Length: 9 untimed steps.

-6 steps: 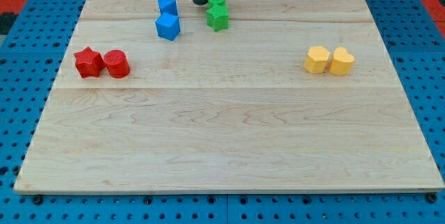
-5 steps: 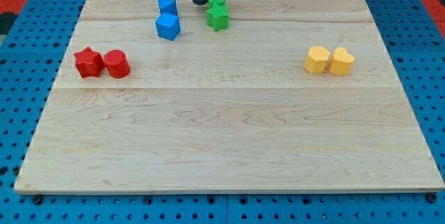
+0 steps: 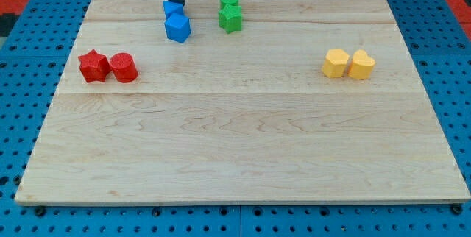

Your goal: Push the blue blocks towards the center of the board

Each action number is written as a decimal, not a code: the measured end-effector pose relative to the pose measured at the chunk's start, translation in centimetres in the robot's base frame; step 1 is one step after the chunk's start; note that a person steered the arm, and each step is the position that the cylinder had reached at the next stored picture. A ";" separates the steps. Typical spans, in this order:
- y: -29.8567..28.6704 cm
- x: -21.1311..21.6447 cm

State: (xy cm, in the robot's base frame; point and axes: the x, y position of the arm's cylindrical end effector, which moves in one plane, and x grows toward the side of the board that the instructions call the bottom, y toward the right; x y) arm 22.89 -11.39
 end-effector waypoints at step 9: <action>-1.8 3.9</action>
State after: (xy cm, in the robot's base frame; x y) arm 26.80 -13.16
